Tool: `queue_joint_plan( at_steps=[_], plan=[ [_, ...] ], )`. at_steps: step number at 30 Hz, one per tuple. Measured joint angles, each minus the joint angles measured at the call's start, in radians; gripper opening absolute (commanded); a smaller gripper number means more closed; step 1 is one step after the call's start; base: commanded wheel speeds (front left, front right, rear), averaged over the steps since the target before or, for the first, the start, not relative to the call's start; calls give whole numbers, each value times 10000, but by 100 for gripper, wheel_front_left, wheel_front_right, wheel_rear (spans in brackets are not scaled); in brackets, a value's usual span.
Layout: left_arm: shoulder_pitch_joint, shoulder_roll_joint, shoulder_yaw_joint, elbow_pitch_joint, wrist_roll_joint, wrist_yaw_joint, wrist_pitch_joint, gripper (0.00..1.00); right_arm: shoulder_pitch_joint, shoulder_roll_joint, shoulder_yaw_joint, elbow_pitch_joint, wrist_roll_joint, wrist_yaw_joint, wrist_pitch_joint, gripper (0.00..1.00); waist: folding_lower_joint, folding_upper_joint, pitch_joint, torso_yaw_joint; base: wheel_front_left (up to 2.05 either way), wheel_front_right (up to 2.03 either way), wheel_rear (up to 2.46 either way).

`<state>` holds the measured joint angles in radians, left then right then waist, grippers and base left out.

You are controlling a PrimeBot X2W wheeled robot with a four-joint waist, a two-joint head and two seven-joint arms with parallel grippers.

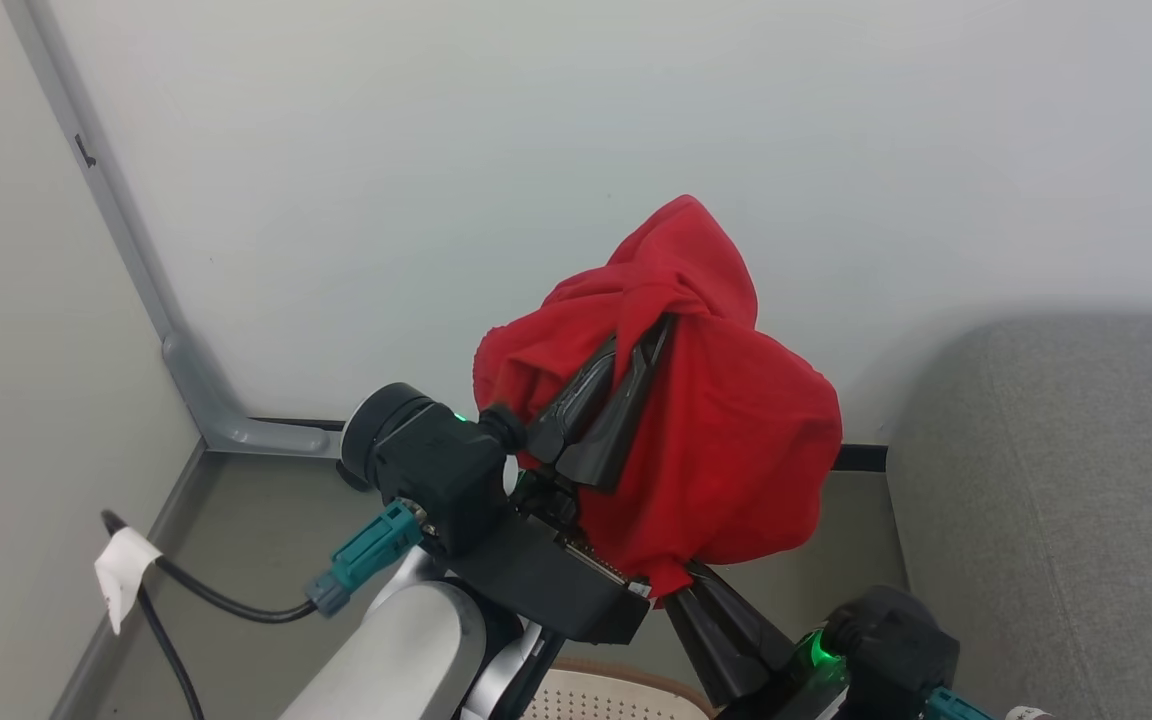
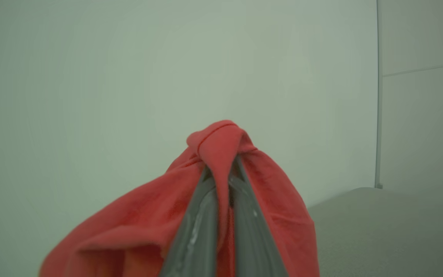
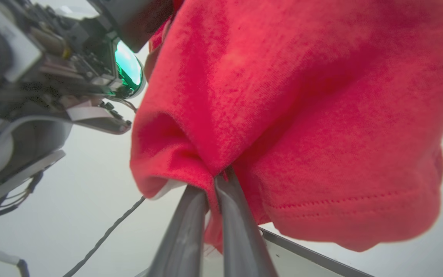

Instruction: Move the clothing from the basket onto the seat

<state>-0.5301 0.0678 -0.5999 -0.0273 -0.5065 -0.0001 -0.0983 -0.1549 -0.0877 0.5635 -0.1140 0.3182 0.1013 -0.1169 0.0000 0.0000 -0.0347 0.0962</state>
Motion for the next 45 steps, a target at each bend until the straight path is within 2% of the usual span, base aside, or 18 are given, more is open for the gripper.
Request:
queue_joint_plan(
  at_steps=[3, 5, 7, 8, 9, 10, 24, 32, 40, 45],
  plan=[
    [44, 25, -38, -115, 0, 0, 21, 0, -17, 4, -136, 88, 0, 0, -88, 0, 0, 0, 3, -13, 0, 0, 0],
    [69, 44, -94, -173, -2, 0, 102, 25, -72, 4, -270, 184, 0, -2, -94, 0, 0, 0, 9, -32, 0, 0, 0],
    [168, 127, -121, -314, -13, 4, 192, 41, -245, 0, -357, 295, 0, -2, -157, 0, 1, 0, 20, -72, 0, 0, 0],
    [257, 182, -140, -345, -13, 17, 222, 69, -338, 4, -405, 318, 2, -2, -196, 0, 0, 0, 26, -101, 0, 0, 0],
    [356, 232, -159, -393, -13, 71, 265, 91, -427, -2, -464, 345, 0, -2, -207, 0, 0, 0, 34, -131, 0, 0, 0],
    [451, 253, -167, -399, -13, 90, 278, 100, -477, -12, -541, 382, 0, -2, -263, 0, 0, 0, 44, -163, 0, 0, 0],
    [1533, 717, -575, -466, 17, 284, 631, 100, -1094, -414, -1607, 982, -4, -221, -656, 0, 1, 0, 223, -532, 0, 0, 0],
    [2677, 1104, -961, -414, 255, 543, 732, 100, -1502, -976, -2460, 1304, -6, -359, -784, 0, 0, 0, 319, -792, 0, 0, 0],
    [3513, 1223, -1154, -169, 387, 734, 642, 100, -1958, -1595, -3335, 1501, -4, -500, -872, 0, 0, 0, 530, -1045, 0, 0, 0],
    [3913, 1369, -1133, -142, 729, 882, 311, 100, -2062, -1923, -3950, 1444, -2, -780, -884, 0, 0, 0, 749, -1316, 0, 0, 0]
  ],
)
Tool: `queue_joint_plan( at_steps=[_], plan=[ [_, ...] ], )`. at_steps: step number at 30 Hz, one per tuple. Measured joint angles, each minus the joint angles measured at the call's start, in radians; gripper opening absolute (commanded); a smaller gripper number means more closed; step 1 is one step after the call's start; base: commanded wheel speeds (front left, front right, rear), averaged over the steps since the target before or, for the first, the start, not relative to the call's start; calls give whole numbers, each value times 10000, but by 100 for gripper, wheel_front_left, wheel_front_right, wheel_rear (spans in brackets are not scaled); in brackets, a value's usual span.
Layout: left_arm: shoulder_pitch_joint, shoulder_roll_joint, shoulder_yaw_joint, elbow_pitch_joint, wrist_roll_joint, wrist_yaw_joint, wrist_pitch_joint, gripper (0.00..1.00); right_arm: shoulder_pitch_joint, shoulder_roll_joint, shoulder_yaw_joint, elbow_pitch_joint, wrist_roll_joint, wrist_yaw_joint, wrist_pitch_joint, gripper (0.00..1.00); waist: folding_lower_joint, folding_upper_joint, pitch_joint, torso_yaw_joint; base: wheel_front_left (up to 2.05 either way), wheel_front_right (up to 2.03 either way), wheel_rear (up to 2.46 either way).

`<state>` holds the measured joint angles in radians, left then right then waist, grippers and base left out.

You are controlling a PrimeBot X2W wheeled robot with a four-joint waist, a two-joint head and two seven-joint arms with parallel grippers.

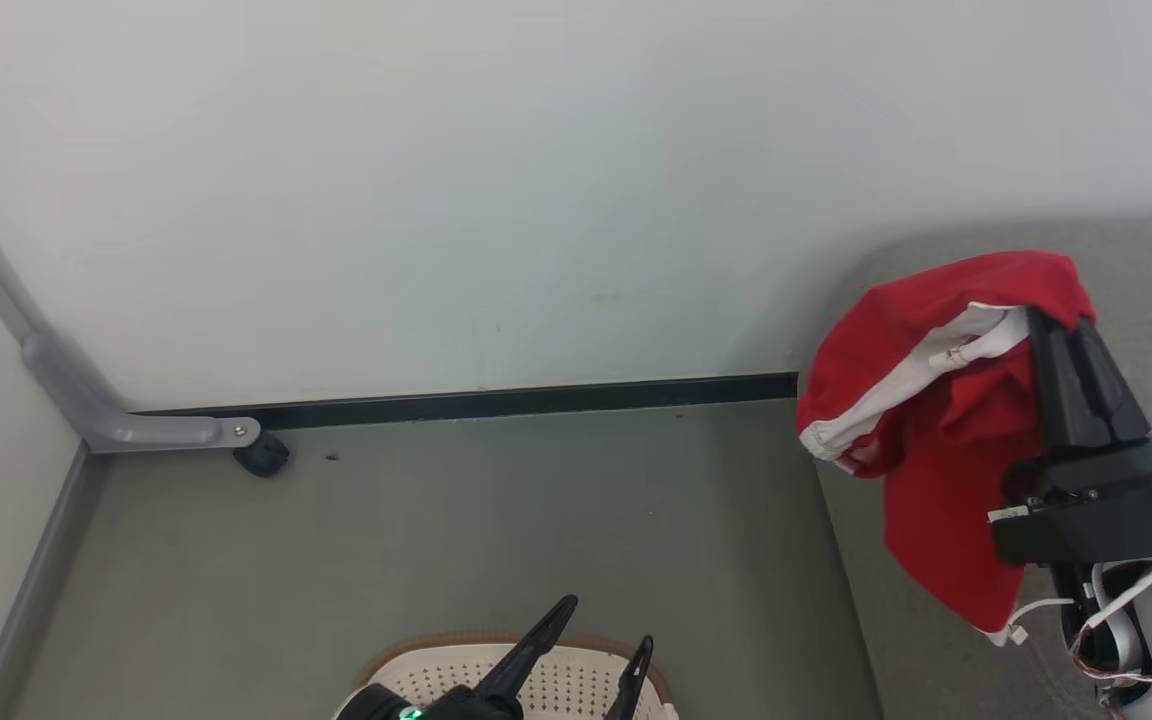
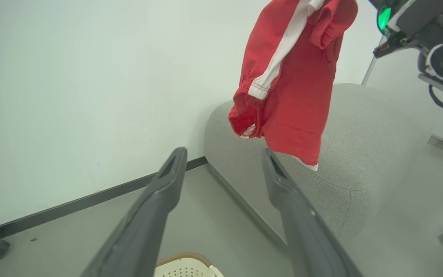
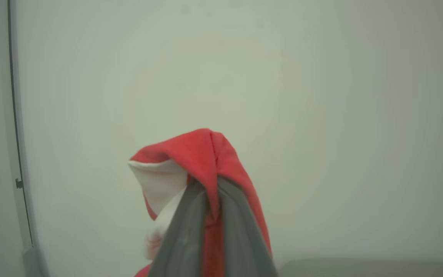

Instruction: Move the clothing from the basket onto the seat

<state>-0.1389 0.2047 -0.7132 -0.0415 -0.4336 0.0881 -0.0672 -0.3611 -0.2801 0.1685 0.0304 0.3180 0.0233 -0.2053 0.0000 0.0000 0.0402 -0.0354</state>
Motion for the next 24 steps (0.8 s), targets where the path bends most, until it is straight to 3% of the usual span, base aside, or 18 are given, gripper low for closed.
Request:
queue_joint_plan(
  at_steps=[14, 24],
  plan=[
    [51, 194, -79, -309, 508, 81, -330, 100, 39, -186, -997, -525, 247, -587, -94, 0, 0, 1, 785, -1044, 0, 0, 0],
    [-412, 395, -140, -514, 790, -13, -311, 100, -430, -441, -1883, -119, 750, -673, -167, 0, 1, 1, 1680, -1944, 0, 0, 0]
  ],
)
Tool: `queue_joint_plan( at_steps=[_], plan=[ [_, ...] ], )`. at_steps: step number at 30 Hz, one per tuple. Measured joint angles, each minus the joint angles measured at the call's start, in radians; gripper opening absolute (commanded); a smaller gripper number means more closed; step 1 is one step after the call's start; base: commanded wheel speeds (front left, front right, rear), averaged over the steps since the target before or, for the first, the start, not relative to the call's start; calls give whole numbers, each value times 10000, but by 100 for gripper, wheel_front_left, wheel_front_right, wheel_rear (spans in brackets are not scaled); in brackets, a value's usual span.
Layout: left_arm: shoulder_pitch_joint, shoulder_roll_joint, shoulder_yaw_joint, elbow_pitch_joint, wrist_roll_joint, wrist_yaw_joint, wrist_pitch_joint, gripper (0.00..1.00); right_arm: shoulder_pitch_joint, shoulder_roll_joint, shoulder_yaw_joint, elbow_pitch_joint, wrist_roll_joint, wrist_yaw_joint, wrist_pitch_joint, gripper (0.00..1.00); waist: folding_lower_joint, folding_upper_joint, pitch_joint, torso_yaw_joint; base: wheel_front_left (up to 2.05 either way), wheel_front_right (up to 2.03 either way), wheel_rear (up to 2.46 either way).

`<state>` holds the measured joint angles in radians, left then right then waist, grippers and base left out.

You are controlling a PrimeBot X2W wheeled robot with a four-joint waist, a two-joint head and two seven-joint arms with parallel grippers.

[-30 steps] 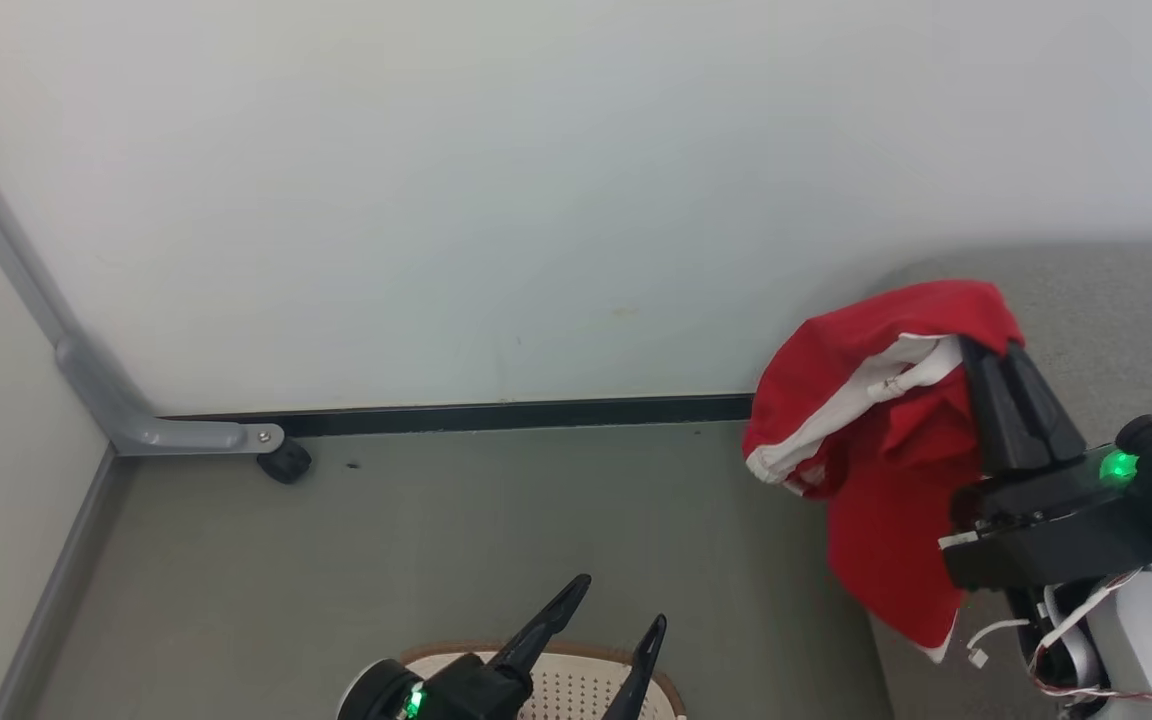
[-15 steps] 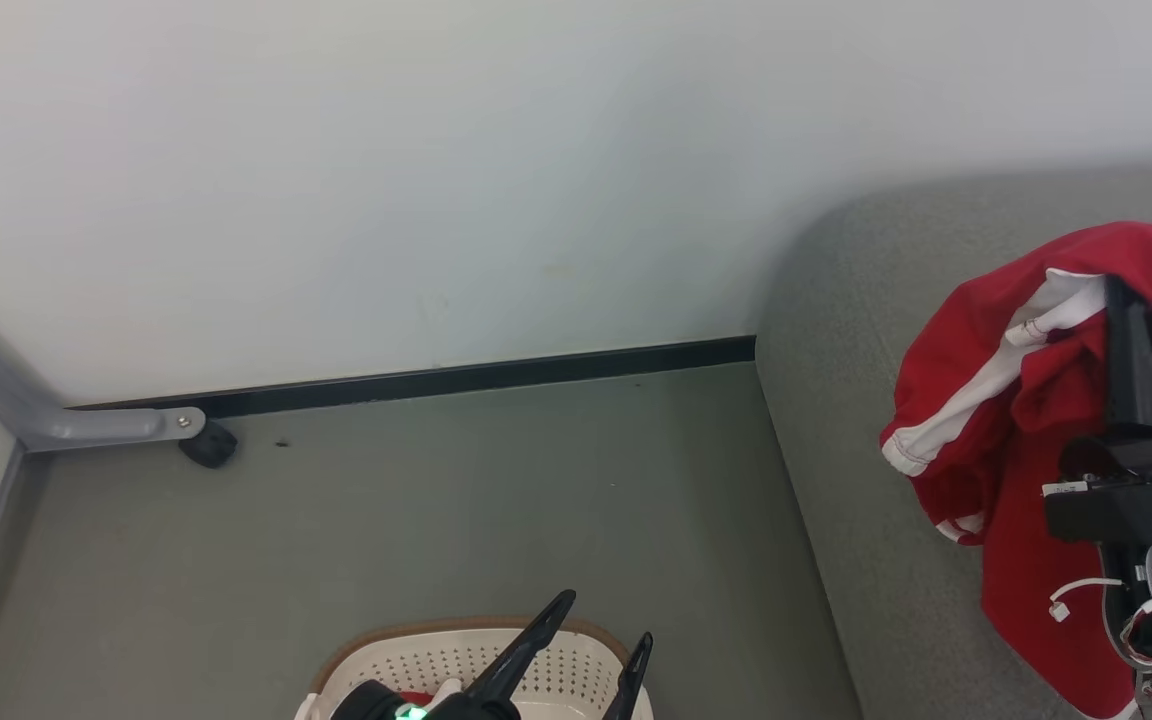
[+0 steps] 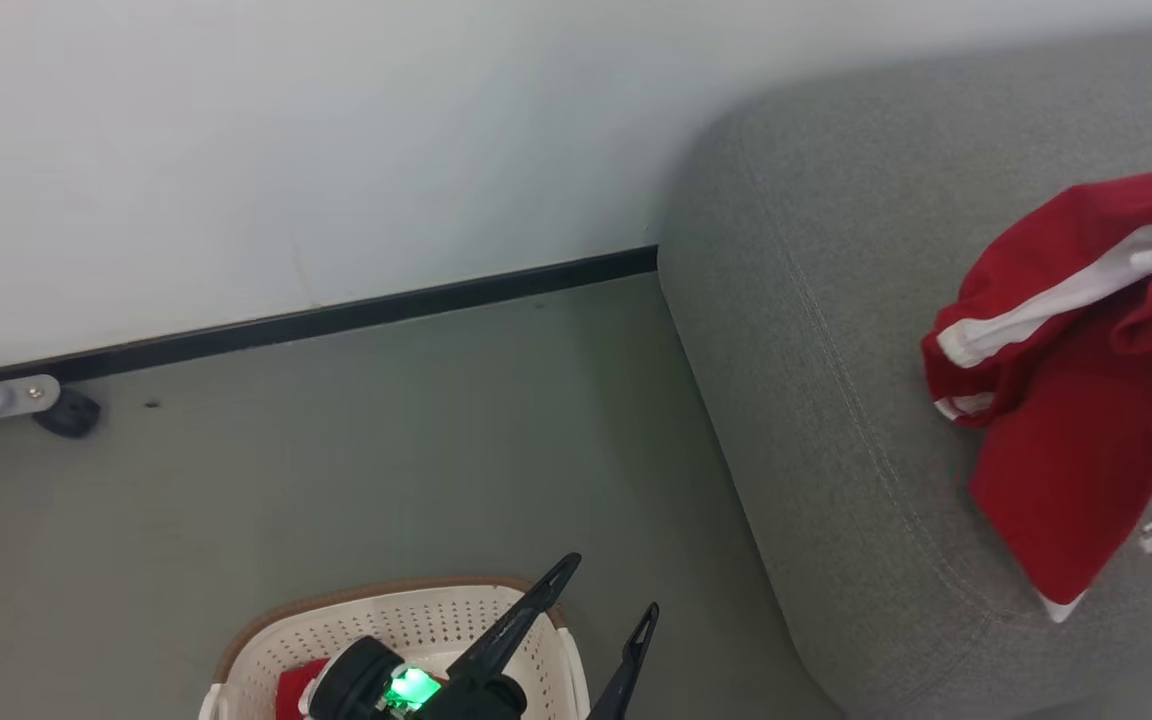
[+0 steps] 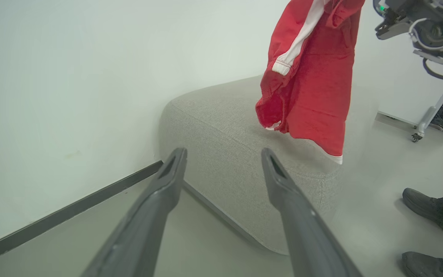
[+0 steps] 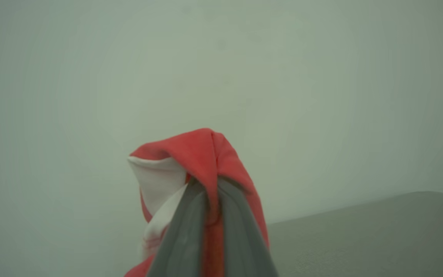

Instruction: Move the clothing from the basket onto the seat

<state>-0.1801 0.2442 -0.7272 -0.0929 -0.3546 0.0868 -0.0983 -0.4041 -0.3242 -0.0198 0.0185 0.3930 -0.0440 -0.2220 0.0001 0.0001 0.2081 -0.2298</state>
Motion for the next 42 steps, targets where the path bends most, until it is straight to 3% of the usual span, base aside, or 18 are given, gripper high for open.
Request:
queue_joint_plan(
  at_steps=[13, 28, 42],
  plan=[
    [-1057, 96, -213, -251, 451, -362, 322, 100, -2682, -991, -1304, 1264, 633, 2, -40, 0, 1, 0, 1553, -454, 0, 0, 0],
    [-1909, 107, -332, -583, 675, -767, 497, 100, -5034, -2274, -1933, 2863, 777, 17, 27, 0, 0, 0, 3156, 154, 0, 0, 0],
    [-2480, 146, -249, -640, 752, -892, 512, 100, -5518, -2104, -1916, 4830, 1197, 104, 196, 0, 1, 1, 4612, 740, 0, 0, 0]
  ],
)
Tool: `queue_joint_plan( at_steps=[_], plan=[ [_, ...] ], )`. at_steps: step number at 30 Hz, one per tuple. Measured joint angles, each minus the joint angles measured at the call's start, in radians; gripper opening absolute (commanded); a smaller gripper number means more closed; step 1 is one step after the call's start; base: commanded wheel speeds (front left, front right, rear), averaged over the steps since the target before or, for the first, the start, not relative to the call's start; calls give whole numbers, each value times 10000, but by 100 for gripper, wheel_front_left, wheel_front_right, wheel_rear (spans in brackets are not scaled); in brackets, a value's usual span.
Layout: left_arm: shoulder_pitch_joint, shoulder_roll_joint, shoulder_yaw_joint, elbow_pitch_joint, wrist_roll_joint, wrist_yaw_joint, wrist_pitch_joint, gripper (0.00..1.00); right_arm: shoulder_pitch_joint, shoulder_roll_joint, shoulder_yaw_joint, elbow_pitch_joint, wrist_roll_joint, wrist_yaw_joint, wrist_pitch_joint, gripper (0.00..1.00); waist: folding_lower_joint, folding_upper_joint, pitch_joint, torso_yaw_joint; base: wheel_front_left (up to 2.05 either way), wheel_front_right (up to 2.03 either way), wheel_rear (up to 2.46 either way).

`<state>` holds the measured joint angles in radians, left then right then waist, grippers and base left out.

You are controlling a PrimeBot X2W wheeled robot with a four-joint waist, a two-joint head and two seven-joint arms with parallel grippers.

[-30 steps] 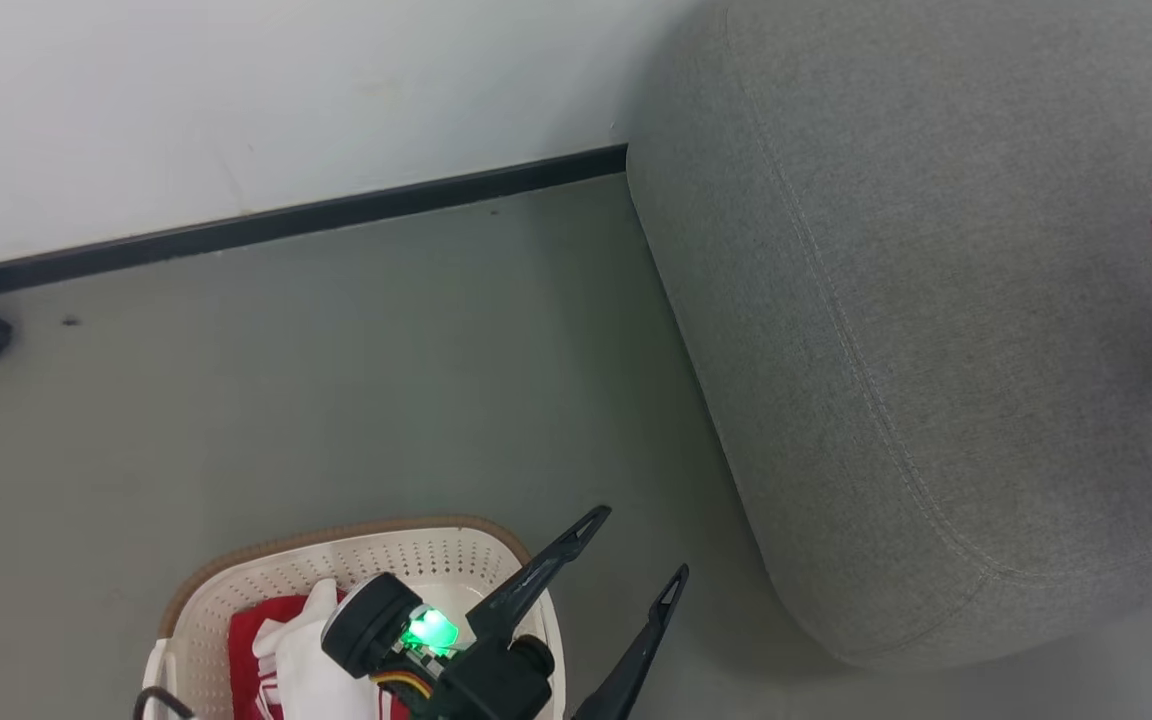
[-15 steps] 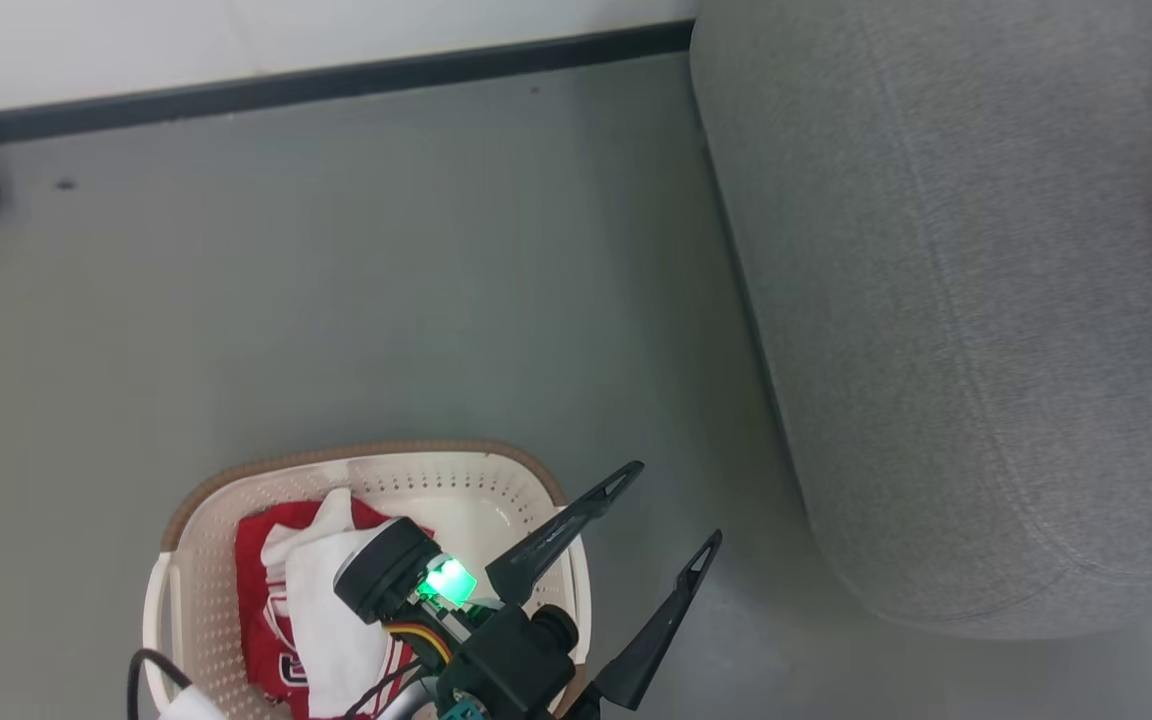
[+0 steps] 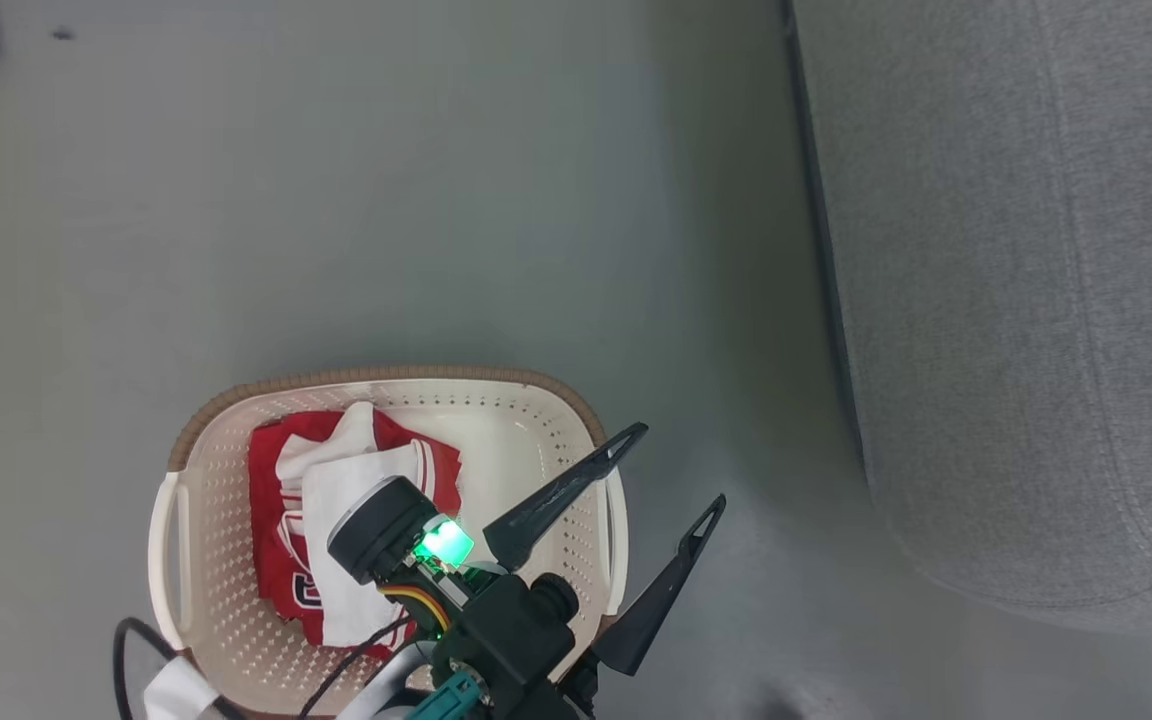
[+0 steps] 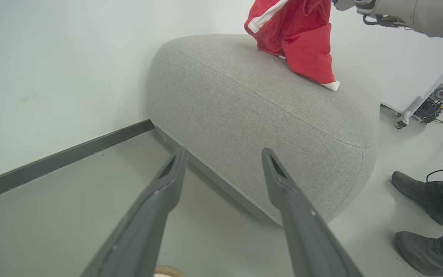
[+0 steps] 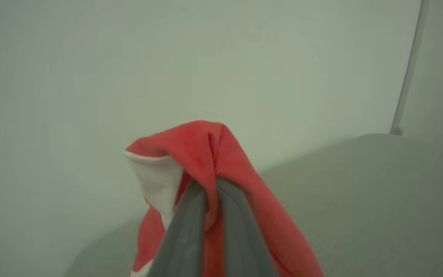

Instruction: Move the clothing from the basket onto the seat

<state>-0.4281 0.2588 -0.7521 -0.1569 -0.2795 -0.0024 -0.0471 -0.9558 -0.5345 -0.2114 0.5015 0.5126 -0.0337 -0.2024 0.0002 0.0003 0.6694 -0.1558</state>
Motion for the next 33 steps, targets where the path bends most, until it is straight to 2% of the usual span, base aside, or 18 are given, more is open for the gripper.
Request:
queue_joint_plan(
  at_steps=[11, 20, 21, 22, 23, 29, 33],
  plan=[
    [-49, -10, 13, 476, 0, -77, -176, 100, 23, 431, -21, 1430, 433, 92, 178, 0, -2, -1, 126, 53, 0, 0, 0],
    [-165, -81, -2, 782, -4, -163, -341, 100, 66, 485, 0, 2169, 504, 431, 163, 0, -2, -1, -193, 8, 0, 0, 0],
    [-165, -88, -2, 811, -4, -163, -343, 100, 73, 489, 2, 2226, 504, 431, 161, 15, -2, -2, -239, 7, 0, 0, 0],
    [-165, -100, -4, 846, -6, -165, -355, 100, 74, 491, 4, 2280, 504, 431, 150, 98, -2, -2, -287, 8, 0, 0, 0],
    [-165, -130, -10, 899, -12, -165, -441, 100, 101, 493, 13, 2372, 500, 441, 140, 100, -2, -2, -392, 12, 0, 0, 0],
    [-155, -244, -2, 1151, -38, -155, -621, 100, 451, 545, 65, 2520, 426, 516, -81, 100, -2, -2, -738, 45, 0, 0, 0],
    [-141, -332, 98, 1333, -113, -71, -792, 100, 782, 865, 194, 2610, 362, 516, -211, 100, -3, -3, -1026, 68, 0, 0, 0]
  ],
)
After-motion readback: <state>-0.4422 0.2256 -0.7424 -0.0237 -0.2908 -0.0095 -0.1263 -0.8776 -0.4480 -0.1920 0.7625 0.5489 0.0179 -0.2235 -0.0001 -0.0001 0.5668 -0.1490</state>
